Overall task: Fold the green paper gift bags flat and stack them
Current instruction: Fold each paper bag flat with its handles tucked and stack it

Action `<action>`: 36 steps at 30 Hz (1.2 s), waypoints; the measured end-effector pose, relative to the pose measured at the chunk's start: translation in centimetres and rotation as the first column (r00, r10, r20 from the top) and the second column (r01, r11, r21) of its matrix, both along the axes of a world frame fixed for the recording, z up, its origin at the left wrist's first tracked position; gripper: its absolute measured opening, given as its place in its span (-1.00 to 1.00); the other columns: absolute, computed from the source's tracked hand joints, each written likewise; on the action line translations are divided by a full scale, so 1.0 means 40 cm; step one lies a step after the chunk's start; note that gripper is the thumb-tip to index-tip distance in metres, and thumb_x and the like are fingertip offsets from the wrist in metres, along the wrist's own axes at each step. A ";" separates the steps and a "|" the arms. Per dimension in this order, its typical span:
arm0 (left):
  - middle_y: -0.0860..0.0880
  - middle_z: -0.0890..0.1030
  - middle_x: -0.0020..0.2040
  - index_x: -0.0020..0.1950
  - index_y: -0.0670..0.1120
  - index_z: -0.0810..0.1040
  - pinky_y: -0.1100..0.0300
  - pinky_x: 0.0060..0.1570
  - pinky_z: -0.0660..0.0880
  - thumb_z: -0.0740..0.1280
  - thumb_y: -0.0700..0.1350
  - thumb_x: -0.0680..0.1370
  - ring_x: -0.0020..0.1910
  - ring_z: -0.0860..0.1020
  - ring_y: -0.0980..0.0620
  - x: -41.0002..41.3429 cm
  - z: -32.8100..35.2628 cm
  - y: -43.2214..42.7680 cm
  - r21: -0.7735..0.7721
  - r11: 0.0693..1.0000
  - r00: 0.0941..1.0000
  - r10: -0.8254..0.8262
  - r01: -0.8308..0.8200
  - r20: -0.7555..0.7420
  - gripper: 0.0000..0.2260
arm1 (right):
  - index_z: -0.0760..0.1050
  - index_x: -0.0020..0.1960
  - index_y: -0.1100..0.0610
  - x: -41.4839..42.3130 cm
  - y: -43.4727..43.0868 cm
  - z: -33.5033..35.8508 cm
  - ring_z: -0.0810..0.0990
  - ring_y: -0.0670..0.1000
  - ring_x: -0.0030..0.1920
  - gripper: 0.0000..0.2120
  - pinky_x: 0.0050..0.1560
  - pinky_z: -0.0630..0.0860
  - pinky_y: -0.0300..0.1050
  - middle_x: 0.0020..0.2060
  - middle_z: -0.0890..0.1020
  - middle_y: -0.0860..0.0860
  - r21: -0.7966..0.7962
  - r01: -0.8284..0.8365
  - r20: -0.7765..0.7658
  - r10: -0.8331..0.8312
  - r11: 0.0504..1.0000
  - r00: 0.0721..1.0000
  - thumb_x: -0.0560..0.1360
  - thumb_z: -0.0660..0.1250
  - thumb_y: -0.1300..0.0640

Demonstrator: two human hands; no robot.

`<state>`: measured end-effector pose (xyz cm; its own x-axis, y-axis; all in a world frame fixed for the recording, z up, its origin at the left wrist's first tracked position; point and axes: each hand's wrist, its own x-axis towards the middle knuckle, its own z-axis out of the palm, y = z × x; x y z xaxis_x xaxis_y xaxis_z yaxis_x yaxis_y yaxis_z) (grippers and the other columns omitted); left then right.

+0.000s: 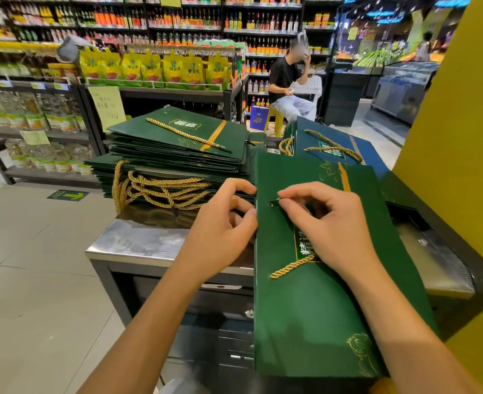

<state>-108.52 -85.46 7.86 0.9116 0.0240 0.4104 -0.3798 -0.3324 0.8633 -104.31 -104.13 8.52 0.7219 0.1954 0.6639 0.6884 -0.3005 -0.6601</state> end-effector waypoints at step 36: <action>0.03 0.55 0.14 0.31 0.05 0.53 0.37 -0.08 0.46 0.40 -0.16 0.60 -0.10 0.53 0.18 0.003 0.002 -0.014 0.125 0.989 0.986 -0.097 0.080 0.135 -0.70 | 0.52 0.08 0.06 -0.014 0.001 0.013 0.56 0.01 0.00 -0.73 -0.02 0.40 -0.27 -0.04 0.58 -0.04 -0.106 -0.157 0.059 0.164 0.982 0.985 0.60 0.26 0.41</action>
<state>-108.39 -86.02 7.93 0.8413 -0.1109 0.5291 -0.5267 -0.3888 0.7559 -104.87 -104.09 9.02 0.6304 0.3731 0.6808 0.7746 -0.2448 -0.5831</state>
